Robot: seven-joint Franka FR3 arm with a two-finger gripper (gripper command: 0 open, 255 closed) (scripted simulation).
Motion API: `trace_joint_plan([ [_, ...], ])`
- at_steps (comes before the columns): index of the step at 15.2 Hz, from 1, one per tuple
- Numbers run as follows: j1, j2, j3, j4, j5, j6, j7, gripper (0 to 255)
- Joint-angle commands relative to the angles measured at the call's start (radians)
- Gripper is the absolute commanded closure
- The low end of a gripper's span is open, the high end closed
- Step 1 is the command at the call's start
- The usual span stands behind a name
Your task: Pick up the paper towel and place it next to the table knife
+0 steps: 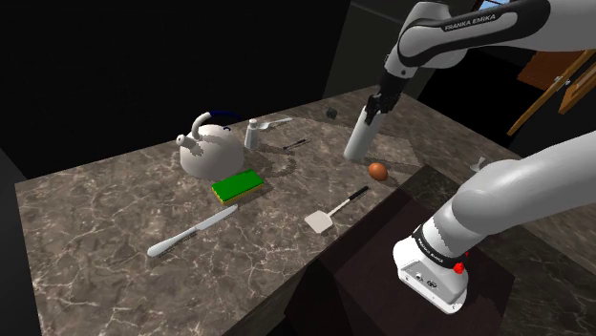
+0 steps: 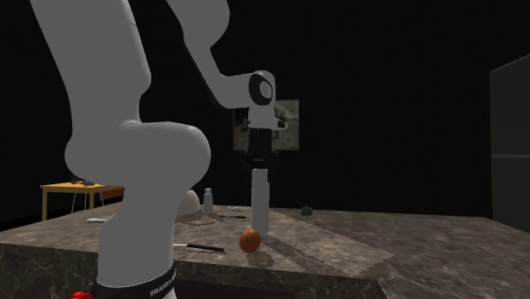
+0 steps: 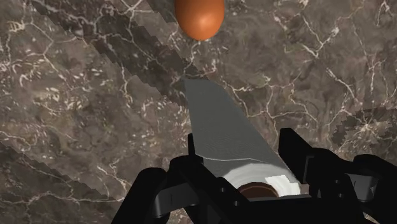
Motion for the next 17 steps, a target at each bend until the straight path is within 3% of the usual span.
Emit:
trace_joint_plan([
  [1,0.0,-0.011,0.003,0.019,0.0,-0.031,0.002,255],
  [17,0.002,-0.067,0.023,0.193,0.004,-0.26,0.013,255],
])
